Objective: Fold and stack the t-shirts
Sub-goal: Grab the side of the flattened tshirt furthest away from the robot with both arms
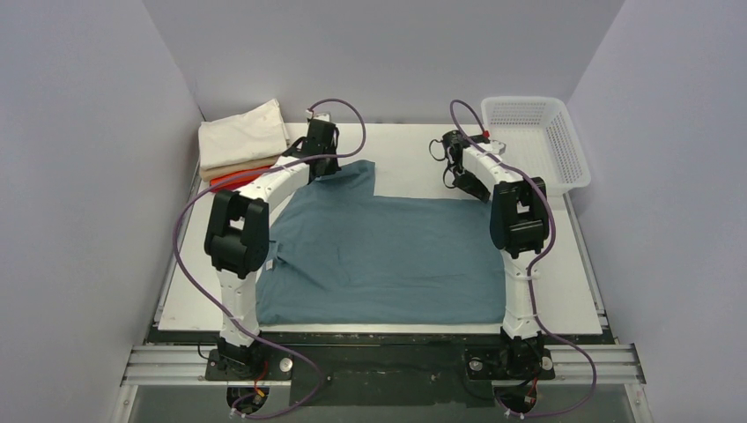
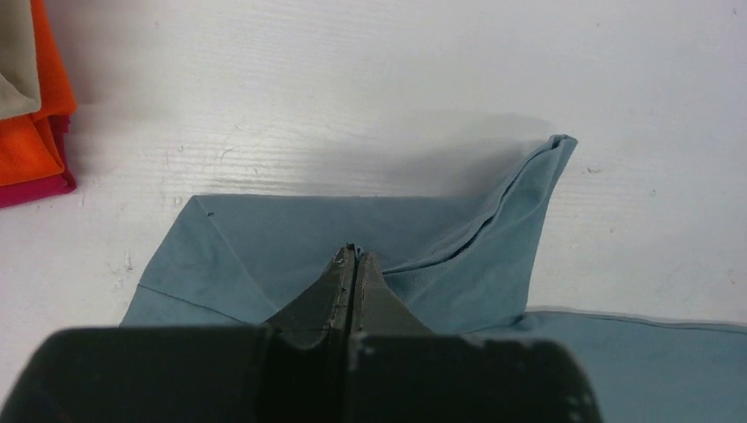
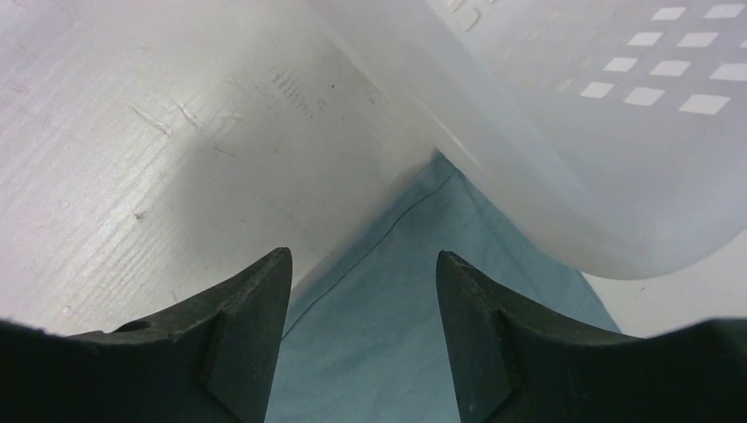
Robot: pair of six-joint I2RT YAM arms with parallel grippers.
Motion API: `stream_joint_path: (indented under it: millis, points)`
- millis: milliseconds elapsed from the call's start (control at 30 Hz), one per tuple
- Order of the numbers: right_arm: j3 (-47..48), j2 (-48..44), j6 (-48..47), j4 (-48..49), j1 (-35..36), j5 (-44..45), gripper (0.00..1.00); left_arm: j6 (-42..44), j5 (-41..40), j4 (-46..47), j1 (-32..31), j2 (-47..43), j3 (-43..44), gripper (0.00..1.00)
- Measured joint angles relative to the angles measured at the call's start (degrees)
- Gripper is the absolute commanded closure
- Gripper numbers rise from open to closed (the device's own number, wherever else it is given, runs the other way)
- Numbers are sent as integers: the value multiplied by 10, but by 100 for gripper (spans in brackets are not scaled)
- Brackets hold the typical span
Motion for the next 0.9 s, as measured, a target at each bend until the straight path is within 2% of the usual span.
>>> stream_joint_path:
  millis: [233, 433, 700, 867, 900]
  points:
    - [38, 17, 33, -14, -1, -34, 43, -7, 12, 4, 0, -14, -14, 100]
    - [35, 31, 59, 4, -5, -89, 43, -12, 20, 8, 0, -21, -21, 100]
    - [-17, 2, 76, 55, -6, -108, 56, -18, 29, 10, 0, -21, -23, 100]
    - [-40, -11, 83, 70, -5, -112, 58, -20, 29, 15, 0, -31, -44, 100]
    - [-43, -13, 84, 71, -5, -112, 62, -21, 29, 15, 0, -35, -50, 100]
